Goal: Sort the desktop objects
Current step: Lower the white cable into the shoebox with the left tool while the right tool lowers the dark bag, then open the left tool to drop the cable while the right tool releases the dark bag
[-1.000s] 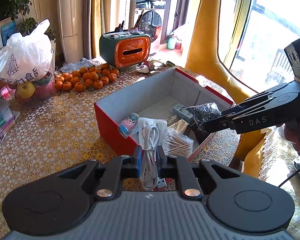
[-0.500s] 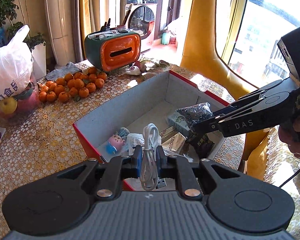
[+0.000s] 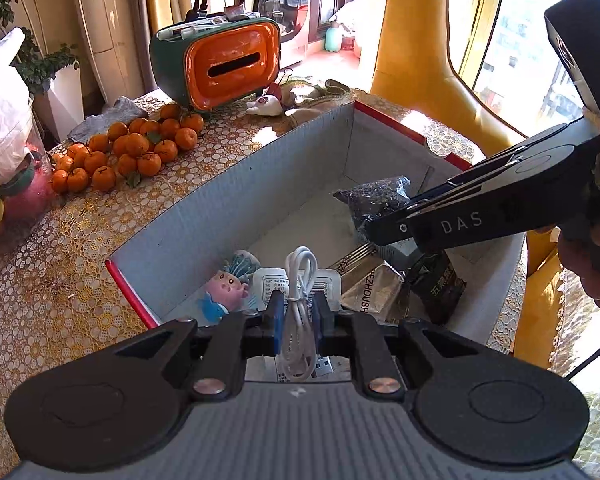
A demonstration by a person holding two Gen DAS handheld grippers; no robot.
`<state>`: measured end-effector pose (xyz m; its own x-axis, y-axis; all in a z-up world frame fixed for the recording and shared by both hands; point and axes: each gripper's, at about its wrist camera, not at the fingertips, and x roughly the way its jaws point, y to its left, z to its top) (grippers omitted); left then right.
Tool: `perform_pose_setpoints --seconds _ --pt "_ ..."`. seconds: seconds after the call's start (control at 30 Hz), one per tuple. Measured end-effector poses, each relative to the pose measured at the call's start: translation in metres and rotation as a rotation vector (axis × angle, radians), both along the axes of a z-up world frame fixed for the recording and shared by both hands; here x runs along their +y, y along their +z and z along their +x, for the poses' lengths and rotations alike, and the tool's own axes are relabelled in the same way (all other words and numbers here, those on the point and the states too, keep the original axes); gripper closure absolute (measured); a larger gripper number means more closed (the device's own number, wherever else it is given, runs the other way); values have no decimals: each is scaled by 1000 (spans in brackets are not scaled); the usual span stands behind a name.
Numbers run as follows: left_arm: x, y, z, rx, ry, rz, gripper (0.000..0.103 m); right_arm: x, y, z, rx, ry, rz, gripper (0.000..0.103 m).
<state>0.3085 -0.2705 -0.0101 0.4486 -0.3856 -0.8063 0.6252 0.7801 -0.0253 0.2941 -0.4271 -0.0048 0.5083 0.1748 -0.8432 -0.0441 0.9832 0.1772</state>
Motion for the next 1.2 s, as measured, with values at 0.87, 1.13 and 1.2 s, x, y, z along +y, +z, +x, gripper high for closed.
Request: perform_pose_setpoints --seconds 0.87,1.13,1.2 --pt "-19 -43 17 73 -7 85 90 13 -53 41 95 -24 2 72" --pt "-16 -47 18 91 11 72 90 10 -52 38 103 -25 13 65" --pt "-15 -46 17 93 11 65 90 10 -50 36 100 -26 3 64"
